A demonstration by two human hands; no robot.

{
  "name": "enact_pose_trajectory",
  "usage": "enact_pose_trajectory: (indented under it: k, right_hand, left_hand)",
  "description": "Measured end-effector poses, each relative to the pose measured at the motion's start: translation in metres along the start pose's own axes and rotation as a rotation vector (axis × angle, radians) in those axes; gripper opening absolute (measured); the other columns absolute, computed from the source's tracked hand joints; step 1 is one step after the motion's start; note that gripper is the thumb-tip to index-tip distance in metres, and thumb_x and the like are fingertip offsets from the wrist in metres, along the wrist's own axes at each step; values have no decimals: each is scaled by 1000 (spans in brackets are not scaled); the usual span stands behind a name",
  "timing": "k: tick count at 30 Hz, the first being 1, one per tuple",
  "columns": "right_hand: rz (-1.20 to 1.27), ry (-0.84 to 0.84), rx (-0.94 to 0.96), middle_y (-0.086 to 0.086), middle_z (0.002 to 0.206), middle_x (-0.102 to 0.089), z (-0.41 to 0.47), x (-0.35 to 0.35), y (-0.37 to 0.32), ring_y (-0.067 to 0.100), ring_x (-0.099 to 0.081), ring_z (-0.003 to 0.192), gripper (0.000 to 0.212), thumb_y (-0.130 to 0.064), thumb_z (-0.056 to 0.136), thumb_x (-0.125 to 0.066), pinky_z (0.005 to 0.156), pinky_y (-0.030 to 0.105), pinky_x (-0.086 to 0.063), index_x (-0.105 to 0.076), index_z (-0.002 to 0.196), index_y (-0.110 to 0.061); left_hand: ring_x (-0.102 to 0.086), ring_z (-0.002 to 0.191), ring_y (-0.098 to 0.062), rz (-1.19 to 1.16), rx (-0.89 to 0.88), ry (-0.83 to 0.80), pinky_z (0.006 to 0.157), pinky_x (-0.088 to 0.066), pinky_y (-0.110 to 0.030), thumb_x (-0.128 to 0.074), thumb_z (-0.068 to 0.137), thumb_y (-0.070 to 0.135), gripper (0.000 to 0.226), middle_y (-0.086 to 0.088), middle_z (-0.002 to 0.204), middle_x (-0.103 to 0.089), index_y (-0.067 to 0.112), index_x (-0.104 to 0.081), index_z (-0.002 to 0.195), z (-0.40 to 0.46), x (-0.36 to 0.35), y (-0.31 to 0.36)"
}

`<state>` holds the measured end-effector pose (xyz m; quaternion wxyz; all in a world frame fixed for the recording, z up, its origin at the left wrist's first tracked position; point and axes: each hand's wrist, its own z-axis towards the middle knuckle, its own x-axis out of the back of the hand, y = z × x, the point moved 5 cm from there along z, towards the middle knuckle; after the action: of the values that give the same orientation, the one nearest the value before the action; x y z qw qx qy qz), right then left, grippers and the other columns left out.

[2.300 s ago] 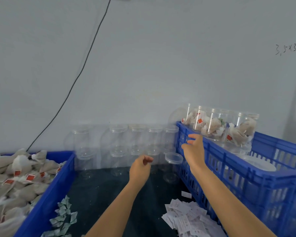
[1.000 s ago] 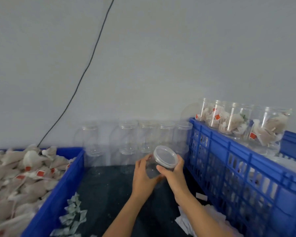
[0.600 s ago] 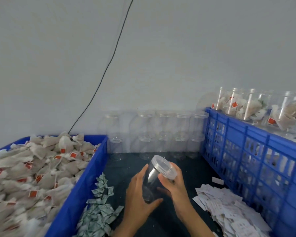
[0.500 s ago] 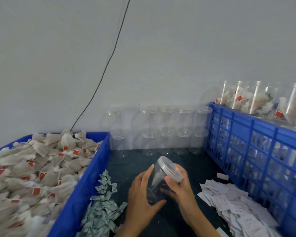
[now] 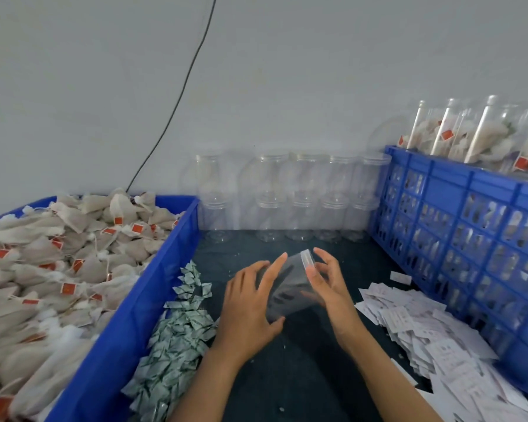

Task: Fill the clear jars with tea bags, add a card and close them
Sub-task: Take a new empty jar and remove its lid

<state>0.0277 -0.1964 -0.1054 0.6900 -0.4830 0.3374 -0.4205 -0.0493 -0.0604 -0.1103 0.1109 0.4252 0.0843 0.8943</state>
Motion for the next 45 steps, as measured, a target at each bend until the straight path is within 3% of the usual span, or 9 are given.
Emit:
enact_pose_trajectory:
  k: [4,11,19,23,26,30,34,40,45]
  right_hand:
    - [-120,79,101,-11,125,-52,-8,-6,-5,-5,-55,110,45,-51,78,-64,92,19,-48,-56,121,-40]
    - [-94,69,76,3,115,-55,-5,1,-7,4,-63,98,27,-29,91,-62,79,18,-51,-66,110,-48]
    - [-254,-235,266,-11,124,-56,-8,-4,-36,6,-53,121,44,-39,83,-62,97,15,-40,-59,127,-41]
    - [-127,-192,101,-24,143,-37,-11,3,-21,-15,-33,130,63,-48,80,-62,92,9,-40,-38,139,-49]
    - [-152,-119,-36,-11,130,-47,-9,3,-6,-5,-49,118,72,-67,78,-58,92,20,-45,-31,141,-44]
    - [-101,-75,-67,2,115,-61,-7,5,-8,9,-64,101,65,-54,76,-64,89,28,-51,-43,135,-33]
    - [60,-174,-78,-4,129,-57,-7,11,-10,11,-57,118,74,-29,75,-73,96,32,-47,-38,139,-40]
    - [-37,-103,-175,-2,114,-62,-5,4,5,8,-66,99,70,-54,78,-59,100,41,-48,-33,141,-36]
    - [33,-214,-94,-7,132,-53,-6,10,-5,7,-56,119,80,-29,78,-76,95,30,-47,-31,144,-42]
  left_hand:
    - [-45,120,-13,75,34,-1,98,-33,-29,-70,61,56,111,10,135,-45,46,-6,150,1,0,2]
    - [-50,115,-8,-40,65,-45,97,-33,-20,-67,58,55,100,16,126,-50,47,-22,146,9,-1,5]
    - [-56,89,18,-416,235,-172,79,-46,-13,-82,43,63,95,33,102,-58,52,-21,115,-2,4,-11]
    - [-53,107,2,-164,126,-11,88,-40,-15,-77,54,57,84,24,118,-52,41,-32,123,0,7,-1]
    - [-60,107,-18,30,-40,143,88,-52,-32,-85,51,44,86,4,119,-60,25,-44,123,3,16,8]
    - [-60,109,-20,36,-86,157,89,-54,-35,-88,49,41,88,1,123,-60,23,-48,126,3,20,6]
    - [-54,115,-10,-65,-26,115,96,-46,-25,-86,53,47,88,9,128,-56,22,-53,131,0,22,-4]
    - [-55,115,-18,28,-139,127,93,-52,-34,-89,53,39,87,5,132,-56,23,-49,129,1,20,3]
    - [-38,124,1,-267,12,78,101,-31,-9,-88,56,38,91,17,134,-41,41,-40,134,-3,16,-8]
